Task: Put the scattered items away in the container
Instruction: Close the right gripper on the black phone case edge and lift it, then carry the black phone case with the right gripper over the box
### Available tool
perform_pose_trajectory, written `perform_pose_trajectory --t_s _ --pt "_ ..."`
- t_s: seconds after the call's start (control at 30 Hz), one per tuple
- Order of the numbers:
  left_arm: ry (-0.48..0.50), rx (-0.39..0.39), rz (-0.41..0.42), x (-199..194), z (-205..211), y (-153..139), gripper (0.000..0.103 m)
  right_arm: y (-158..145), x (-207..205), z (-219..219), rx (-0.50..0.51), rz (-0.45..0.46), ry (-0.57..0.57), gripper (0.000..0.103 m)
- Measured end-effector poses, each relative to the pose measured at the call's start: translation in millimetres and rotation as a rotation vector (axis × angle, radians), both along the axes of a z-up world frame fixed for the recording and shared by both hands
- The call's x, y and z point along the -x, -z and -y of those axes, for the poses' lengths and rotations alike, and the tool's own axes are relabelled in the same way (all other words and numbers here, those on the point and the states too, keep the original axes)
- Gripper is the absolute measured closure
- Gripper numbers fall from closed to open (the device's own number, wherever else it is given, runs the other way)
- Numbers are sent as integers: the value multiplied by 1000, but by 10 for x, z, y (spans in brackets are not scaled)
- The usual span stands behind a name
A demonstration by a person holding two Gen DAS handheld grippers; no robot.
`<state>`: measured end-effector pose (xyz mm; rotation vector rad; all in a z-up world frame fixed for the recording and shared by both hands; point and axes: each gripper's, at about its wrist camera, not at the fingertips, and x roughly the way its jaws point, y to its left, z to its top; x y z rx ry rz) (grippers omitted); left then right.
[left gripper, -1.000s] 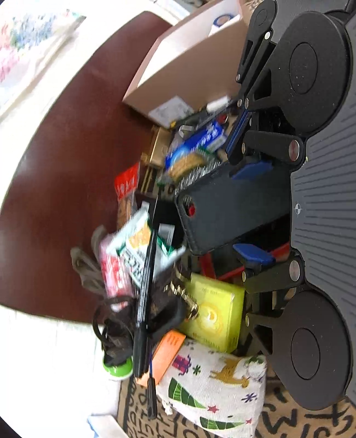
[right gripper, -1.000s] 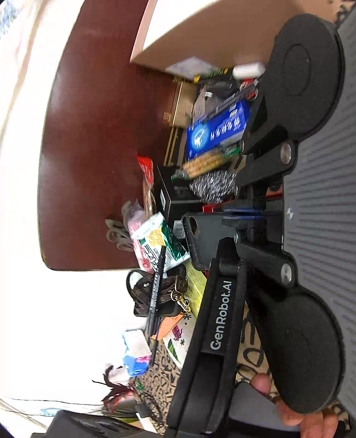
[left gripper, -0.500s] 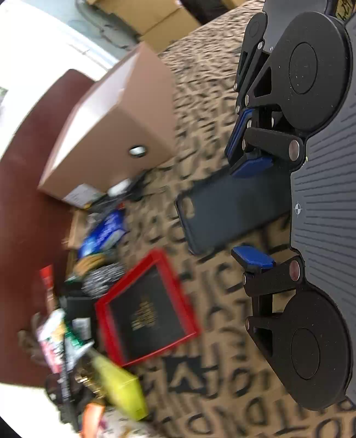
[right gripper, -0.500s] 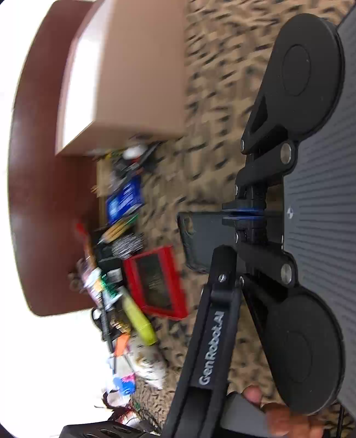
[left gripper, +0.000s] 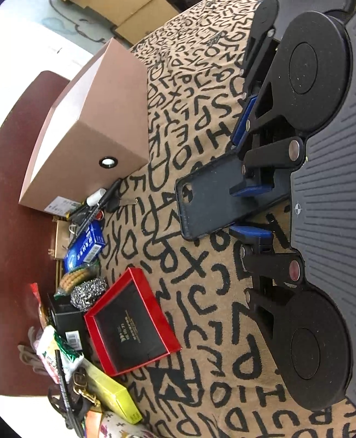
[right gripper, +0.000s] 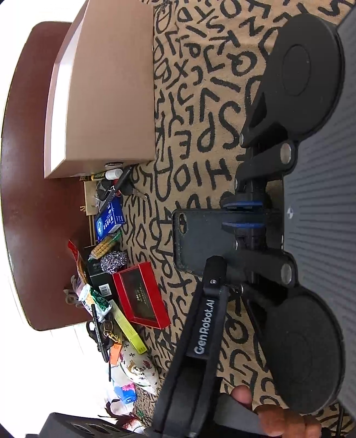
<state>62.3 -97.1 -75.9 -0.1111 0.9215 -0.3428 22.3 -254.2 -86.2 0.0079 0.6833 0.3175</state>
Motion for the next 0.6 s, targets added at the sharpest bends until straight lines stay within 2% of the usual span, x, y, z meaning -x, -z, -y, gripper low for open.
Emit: perform_pose_trajectory --t_s 0.03,0.13,0.17,0.3,0.37,0.47,0.6 --pt "-2 -15 4 1 12 -4 80 0 -1 -5 3 -1 2 88" --pt "-6 -23 0 -19 20 4 78 7 -10 -27 9 -3 0 88" --pt "-7 -23 -1 -22 21 7 71 10 -18 -33 9 -3 0 88" --pt "2 -39 12 -20 48 18 68 25 -48 -64 14 2 -3 87" --pt "4 -57 20 -12 77 17 71 26 -54 -75 26 7 -10 88" --pt "0 -65 19 5 79 -13 76 -11 -40 -43 19 -3 0 98" --pt "-5 -36 20 43 60 -101 84 -94 27 37 -15 4 12 99"
